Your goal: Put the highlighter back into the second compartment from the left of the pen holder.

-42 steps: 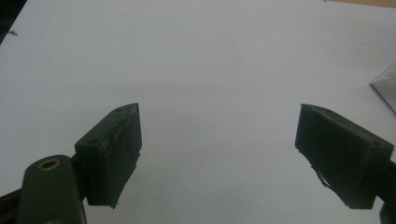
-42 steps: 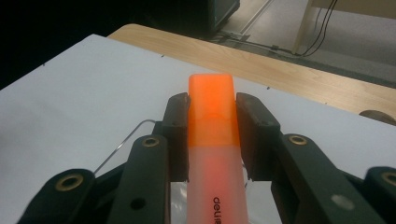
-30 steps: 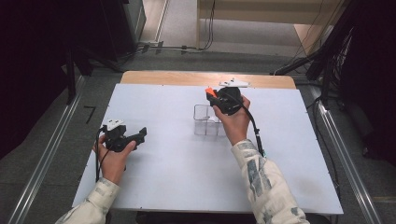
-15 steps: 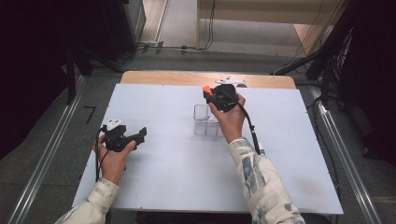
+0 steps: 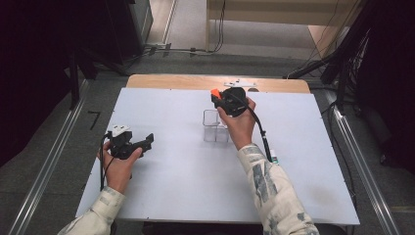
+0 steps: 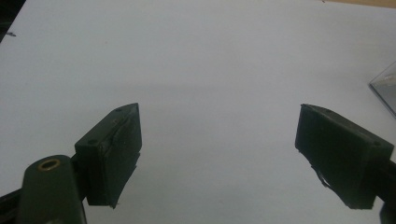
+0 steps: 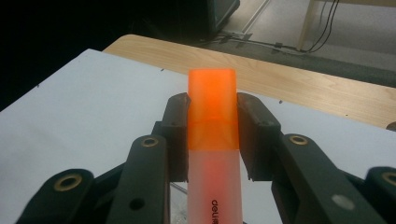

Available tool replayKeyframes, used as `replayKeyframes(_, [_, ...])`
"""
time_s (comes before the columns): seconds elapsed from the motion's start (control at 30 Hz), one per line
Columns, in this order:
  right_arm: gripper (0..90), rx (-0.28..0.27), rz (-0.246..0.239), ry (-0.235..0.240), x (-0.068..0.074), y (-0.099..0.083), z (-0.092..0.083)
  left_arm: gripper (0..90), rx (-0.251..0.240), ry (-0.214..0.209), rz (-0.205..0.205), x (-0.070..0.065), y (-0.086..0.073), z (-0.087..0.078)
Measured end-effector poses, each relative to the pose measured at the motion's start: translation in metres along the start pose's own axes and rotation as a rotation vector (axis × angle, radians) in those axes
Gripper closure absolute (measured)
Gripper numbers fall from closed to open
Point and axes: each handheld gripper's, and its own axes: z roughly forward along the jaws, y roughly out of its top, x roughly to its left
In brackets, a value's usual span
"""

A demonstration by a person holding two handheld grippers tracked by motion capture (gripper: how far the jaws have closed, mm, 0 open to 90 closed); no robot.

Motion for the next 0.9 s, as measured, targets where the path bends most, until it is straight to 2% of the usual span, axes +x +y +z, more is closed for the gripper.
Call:
replayKeyframes(0.43, [64.2,0.003,-0.008,0.015,0.002,-0.006,-0.004,15.4,0.002,-0.001,0.0,0.0,0.0,0.0])
replayKeyframes(0.63, [56.6,0.004,0.011,0.028,-0.003,-0.011,-0.009,15.4,0.002,-0.002,0.0,-0.001,0.0,0.0])
replayKeyframes(0.9, [45.9,0.001,0.033,0.021,-0.011,-0.017,-0.011,15.4,0.003,-0.001,0.001,-0.001,0.0,0.0])
